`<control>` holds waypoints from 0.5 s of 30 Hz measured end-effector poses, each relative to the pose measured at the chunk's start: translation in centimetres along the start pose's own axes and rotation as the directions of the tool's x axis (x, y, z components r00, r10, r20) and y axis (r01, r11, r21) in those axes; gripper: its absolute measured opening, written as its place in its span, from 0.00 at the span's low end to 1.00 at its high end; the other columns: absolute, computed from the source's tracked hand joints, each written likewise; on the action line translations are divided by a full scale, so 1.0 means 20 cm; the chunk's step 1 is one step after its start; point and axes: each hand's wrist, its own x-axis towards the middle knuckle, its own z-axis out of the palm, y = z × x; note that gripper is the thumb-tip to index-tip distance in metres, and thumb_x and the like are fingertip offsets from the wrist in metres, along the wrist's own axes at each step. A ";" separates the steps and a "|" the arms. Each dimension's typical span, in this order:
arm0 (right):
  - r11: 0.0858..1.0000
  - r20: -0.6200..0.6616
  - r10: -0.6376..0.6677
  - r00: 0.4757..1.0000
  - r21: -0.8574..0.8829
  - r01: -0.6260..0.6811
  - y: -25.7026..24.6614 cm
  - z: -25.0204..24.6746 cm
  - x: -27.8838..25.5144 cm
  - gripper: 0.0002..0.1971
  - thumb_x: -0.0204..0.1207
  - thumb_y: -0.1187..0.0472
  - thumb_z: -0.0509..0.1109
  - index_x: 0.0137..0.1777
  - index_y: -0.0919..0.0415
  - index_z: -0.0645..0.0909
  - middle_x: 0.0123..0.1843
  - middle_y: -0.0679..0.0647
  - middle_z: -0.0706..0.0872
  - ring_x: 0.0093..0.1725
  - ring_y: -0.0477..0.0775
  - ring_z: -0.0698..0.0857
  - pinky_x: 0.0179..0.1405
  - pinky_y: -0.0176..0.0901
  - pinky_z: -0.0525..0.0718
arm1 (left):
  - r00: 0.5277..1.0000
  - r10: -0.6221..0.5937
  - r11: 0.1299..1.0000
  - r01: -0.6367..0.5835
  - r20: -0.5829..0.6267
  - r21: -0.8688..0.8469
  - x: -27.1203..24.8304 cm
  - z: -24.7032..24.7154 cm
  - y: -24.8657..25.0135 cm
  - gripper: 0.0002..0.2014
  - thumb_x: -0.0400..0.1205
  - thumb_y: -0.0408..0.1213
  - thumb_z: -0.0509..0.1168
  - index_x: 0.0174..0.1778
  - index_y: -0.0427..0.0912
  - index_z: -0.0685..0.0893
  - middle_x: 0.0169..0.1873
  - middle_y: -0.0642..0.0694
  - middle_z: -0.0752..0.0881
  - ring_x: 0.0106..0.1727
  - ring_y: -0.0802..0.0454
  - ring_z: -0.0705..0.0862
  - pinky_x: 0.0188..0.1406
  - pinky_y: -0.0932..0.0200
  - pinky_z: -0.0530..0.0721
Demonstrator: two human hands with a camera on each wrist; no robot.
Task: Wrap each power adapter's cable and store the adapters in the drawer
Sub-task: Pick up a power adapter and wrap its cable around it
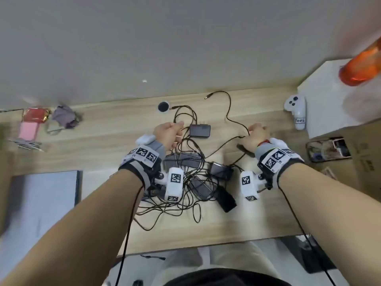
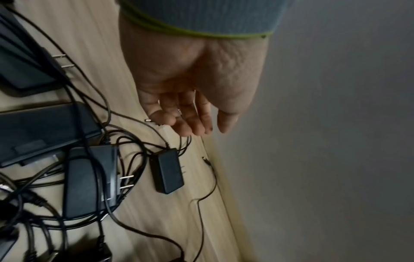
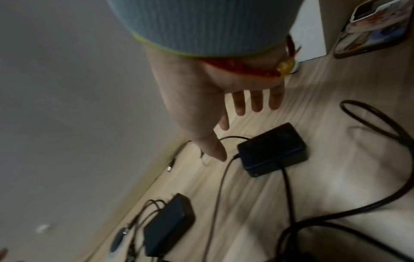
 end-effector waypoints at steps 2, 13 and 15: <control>0.986 0.073 0.069 0.995 -0.158 -0.056 0.04 0.01 0.04 0.38 0.57 0.43 0.77 0.66 0.54 0.69 0.67 0.61 0.73 0.61 0.69 0.79 0.60 0.55 0.83 | 0.999 -0.036 0.999 0.036 -0.026 0.023 0.03 0.06 -0.02 0.11 0.81 0.45 0.71 0.48 0.39 0.86 0.31 0.50 0.84 0.24 0.57 0.79 0.17 0.65 0.72; 0.959 0.286 -0.161 0.944 -0.180 0.218 -0.01 -0.13 0.04 0.37 0.48 0.43 0.80 0.62 0.46 0.79 0.58 0.54 0.82 0.51 0.57 0.83 0.50 0.43 0.83 | 1.000 -0.001 0.994 0.001 -0.005 0.105 -0.06 0.16 0.05 0.09 0.81 0.45 0.71 0.46 0.42 0.87 0.34 0.49 0.86 0.33 0.55 0.82 0.21 0.67 0.77; 0.939 0.328 -0.298 0.896 -0.067 0.337 -0.10 -0.23 -0.04 0.26 0.55 0.51 0.82 0.55 0.48 0.80 0.52 0.53 0.83 0.45 0.55 0.82 0.39 0.40 0.79 | 0.996 0.089 0.983 -0.090 0.017 0.161 -0.11 0.15 0.13 0.09 0.81 0.47 0.71 0.48 0.44 0.87 0.38 0.49 0.87 0.38 0.55 0.83 0.33 0.62 0.82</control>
